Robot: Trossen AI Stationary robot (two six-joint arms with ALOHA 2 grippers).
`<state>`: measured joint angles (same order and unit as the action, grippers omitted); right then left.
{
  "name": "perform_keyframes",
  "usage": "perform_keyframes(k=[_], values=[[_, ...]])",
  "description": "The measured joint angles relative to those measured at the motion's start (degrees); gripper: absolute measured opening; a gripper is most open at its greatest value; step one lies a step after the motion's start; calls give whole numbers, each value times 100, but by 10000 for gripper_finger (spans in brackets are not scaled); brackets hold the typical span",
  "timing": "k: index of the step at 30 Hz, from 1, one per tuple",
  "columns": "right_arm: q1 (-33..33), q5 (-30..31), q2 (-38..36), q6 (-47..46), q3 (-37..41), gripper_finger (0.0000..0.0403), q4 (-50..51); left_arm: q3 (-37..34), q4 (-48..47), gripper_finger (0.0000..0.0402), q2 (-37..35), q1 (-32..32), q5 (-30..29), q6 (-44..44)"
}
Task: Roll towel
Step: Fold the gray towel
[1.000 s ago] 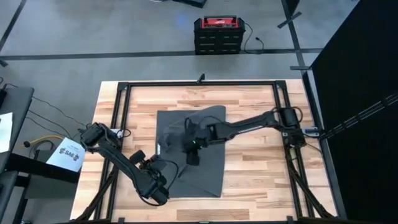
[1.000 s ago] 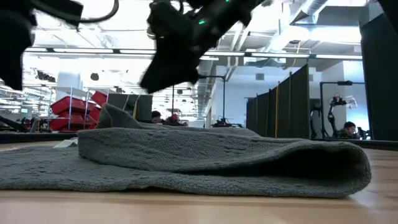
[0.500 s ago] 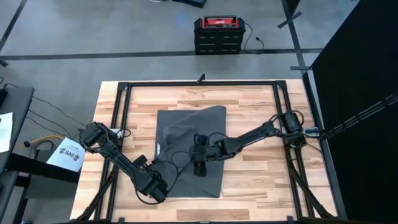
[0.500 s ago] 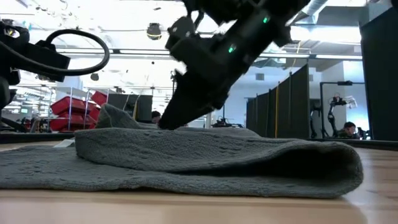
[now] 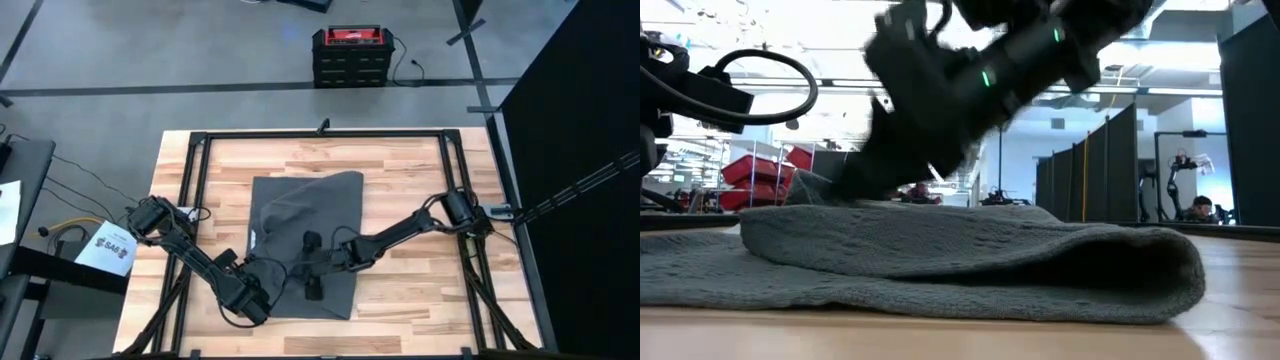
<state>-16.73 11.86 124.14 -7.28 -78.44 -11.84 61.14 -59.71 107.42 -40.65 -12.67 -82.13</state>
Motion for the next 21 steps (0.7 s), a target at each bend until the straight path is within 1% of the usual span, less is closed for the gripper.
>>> perform_keyframes(k=[5,9,11,13,15,18,20,21], values=[[-160,4,-6,166,-119,169,48,21,-46,0,-2,16,26,43],[-311,115,-251,134,-117,169,825,278,-429,0,0,-14,160,44],[-431,525,-437,3,-96,168,1469,501,-516,0,-61,-74,151,59],[-582,1068,-641,-216,31,168,2212,695,-586,0,-184,-158,-34,136],[-693,1422,-809,-521,254,166,2697,902,-573,0,-224,-224,-324,226],[-733,1504,-997,-872,696,160,2725,1172,-520,0,-271,-205,-1061,493],[-675,1506,-1002,-982,938,156,2596,1206,-329,0,-268,-3,-1510,741],[-644,1502,-969,-1050,1022,154,2616,1169,-104,0,-230,182,-1607,901]])
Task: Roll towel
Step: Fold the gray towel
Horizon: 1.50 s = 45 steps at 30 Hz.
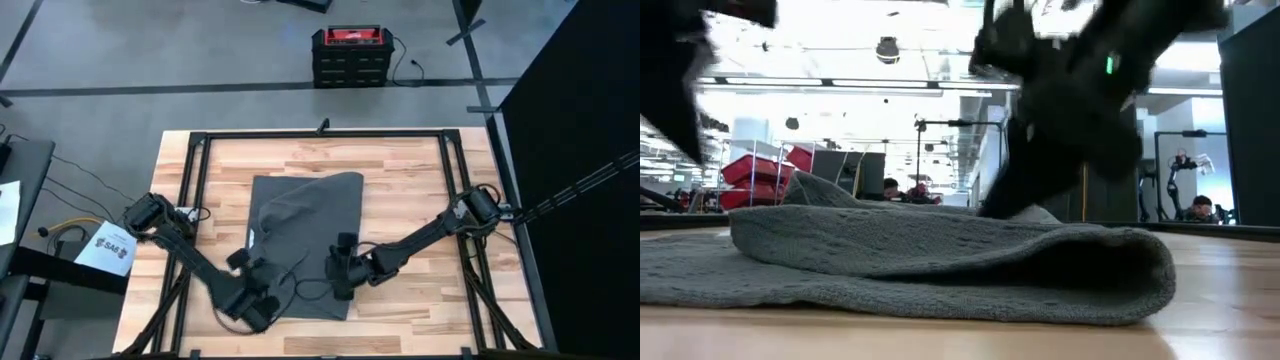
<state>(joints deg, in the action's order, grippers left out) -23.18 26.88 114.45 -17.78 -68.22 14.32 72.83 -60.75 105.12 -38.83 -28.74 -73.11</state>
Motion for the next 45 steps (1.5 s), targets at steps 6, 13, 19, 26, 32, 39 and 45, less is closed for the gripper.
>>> perform_keyframes(k=[6,13,19,26,32,39,45], values=[[20,26,0,-192,268,148,-147,-111,1562,0,416,912,347,1589],[-5,28,0,-297,275,148,-64,-102,1574,0,451,1113,1047,1710],[-5,28,-2,-338,272,148,71,-100,925,0,451,494,1848,683],[8,18,-2,-338,275,148,111,-25,510,0,411,-462,2377,-878],[43,-17,6,-319,288,148,-54,354,620,0,403,-323,530,-478],[43,-20,13,-321,294,148,-121,365,2291,0,597,752,-136,1931],[-41,-7,16,-323,294,148,-116,361,1582,0,732,1121,-89,1915]])
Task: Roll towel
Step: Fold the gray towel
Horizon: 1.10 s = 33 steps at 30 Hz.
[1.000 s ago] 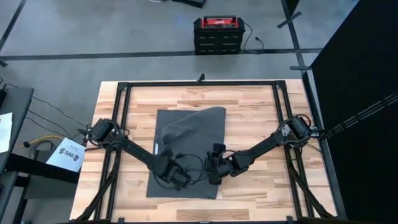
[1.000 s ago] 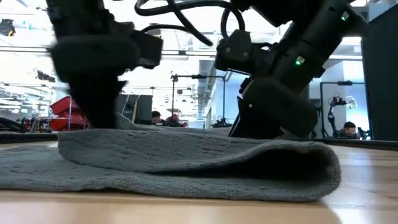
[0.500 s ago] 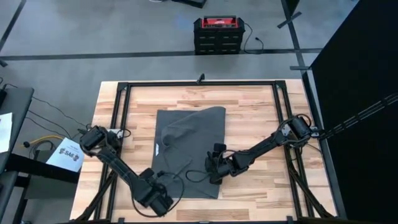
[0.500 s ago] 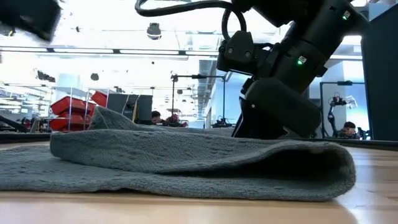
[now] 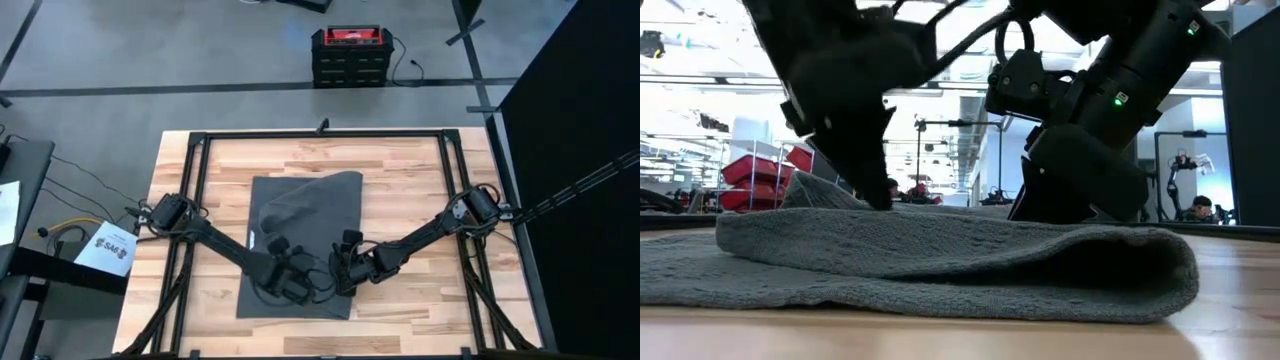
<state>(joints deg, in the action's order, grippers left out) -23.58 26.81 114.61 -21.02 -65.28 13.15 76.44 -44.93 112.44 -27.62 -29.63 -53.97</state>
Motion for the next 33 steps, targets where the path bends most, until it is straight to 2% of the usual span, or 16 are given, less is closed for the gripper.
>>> perform_keyframes(k=[6,15,18,24,33], values=[[-21,26,4,2,0,148,-20,-2,68,0,26,-73,224,26],[-25,11,4,-2,-1,148,-19,28,206,0,540,-5,505,376],[-25,9,4,-4,-2,148,-16,13,155,0,451,-31,418,294],[-25,6,4,-2,-7,148,-9,-9,-557,0,235,-241,122,-282],[-27,4,4,0,-7,148,-18,-9,-582,0,170,-539,229,-115]])
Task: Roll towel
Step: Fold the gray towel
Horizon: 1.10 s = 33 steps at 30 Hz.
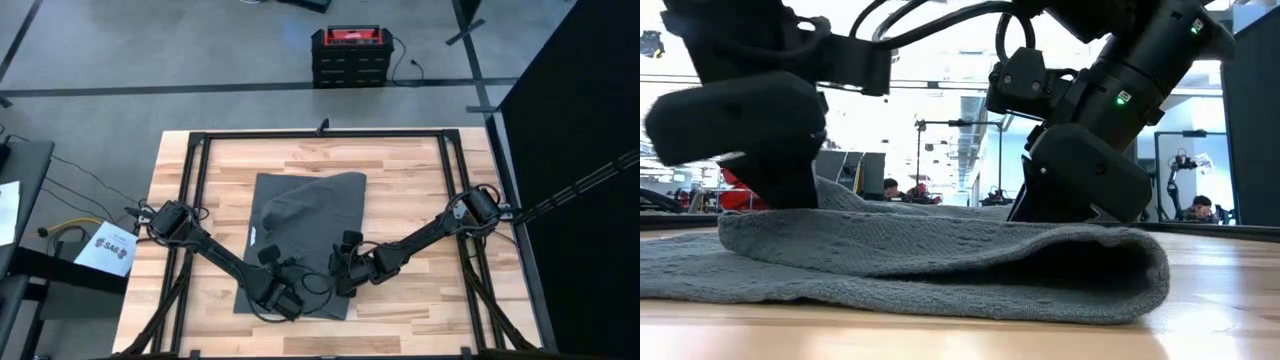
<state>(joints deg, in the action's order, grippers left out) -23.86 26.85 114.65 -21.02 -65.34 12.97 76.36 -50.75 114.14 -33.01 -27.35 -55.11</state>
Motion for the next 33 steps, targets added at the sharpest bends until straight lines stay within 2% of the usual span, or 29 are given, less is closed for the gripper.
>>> perform_keyframes(k=[3,6,14,17,19,22,26,29,33], values=[[0,0,0,0,0,148,0,2,-182,4,-41,-74,-22,-115],[0,0,0,12,0,148,-7,2,-322,25,-45,-114,-43,-206],[0,0,0,46,0,148,-13,4,-701,126,-130,-112,-592,-698],[0,0,0,48,0,148,-13,-56,-237,156,-130,-55,-662,-739],[0,0,0,48,0,148,-13,-236,422,166,-128,57,-329,-449],[0,0,0,46,0,148,-13,-506,780,165,-122,236,-134,-421],[0,-6,2,33,0,148,-55,-664,119,146,-141,417,-250,-959],[0,-13,2,39,0,148,-58,-667,60,131,-138,423,-265,-881],[42,-45,2,53,0,148,-51,-667,223,63,-132,382,-187,-711]])
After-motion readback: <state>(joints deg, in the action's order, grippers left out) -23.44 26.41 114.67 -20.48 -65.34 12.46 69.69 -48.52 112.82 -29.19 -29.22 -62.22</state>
